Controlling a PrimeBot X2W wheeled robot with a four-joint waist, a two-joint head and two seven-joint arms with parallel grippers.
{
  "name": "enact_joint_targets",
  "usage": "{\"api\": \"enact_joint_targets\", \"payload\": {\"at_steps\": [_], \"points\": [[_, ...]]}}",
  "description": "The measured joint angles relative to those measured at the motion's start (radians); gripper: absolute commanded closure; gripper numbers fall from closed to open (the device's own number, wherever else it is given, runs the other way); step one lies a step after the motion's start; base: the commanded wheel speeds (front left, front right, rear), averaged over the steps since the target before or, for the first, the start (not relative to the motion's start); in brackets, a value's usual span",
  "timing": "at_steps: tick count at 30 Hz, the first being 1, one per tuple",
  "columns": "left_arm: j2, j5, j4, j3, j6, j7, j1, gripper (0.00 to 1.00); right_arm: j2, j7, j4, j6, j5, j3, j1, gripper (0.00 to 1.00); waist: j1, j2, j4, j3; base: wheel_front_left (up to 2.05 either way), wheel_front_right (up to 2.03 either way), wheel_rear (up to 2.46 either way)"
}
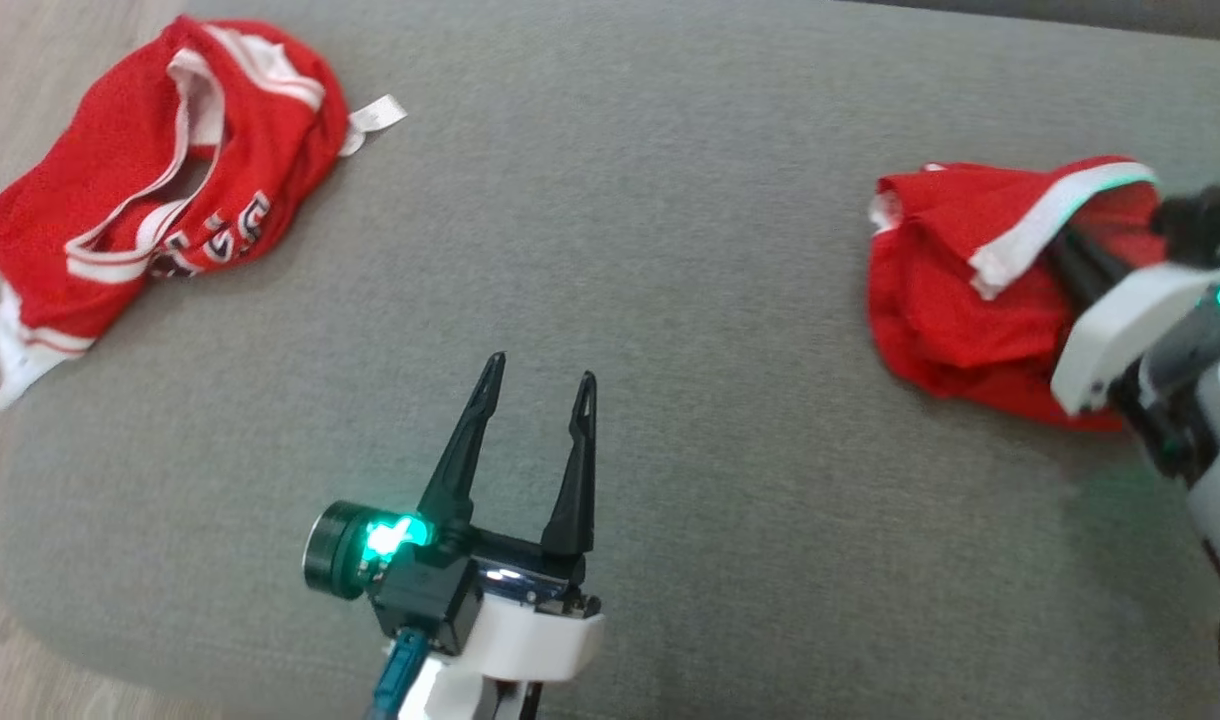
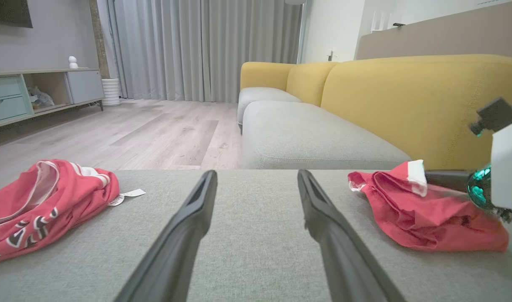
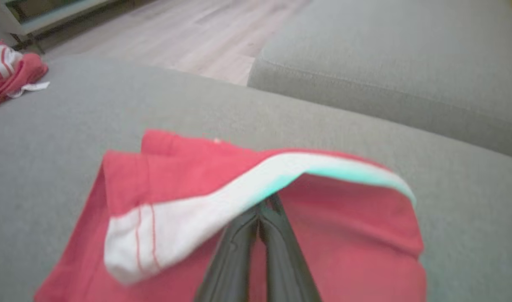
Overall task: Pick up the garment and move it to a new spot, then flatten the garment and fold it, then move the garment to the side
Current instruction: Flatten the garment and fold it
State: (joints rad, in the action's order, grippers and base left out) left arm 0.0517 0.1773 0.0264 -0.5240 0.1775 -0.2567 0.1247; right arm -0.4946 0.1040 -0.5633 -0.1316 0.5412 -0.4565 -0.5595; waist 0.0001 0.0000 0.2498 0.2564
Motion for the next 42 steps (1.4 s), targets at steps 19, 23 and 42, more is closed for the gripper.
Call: {"api": "enact_joint_targets", "payload": {"at_steps": [19,23,42], "points": [[0.0,-0.004,0.016,0.018,0.008,0.0,0.027,0.0,0.157,-0.353,-0.008,0.0,-0.123,0.128,0.054,1.0,0.0,0.0,-0.01,-0.018,0.0,0.0,0.0],[0.0,-0.012,0.016,0.048,0.007,0.0,0.0,0.0,0.223,-0.355,-0.004,0.0,-0.166,0.129,0.169,1.0,-0.0001,0.0,-0.038,-0.035,0.0,0.0,0.0],[0.001,-0.001,0.023,0.166,0.0,0.0,-0.142,0.0,0.327,-0.355,0.177,0.0,-0.185,0.094,0.359,0.0,-0.0002,0.0,-0.106,-0.177,0.0,0.0,0.0]]}}
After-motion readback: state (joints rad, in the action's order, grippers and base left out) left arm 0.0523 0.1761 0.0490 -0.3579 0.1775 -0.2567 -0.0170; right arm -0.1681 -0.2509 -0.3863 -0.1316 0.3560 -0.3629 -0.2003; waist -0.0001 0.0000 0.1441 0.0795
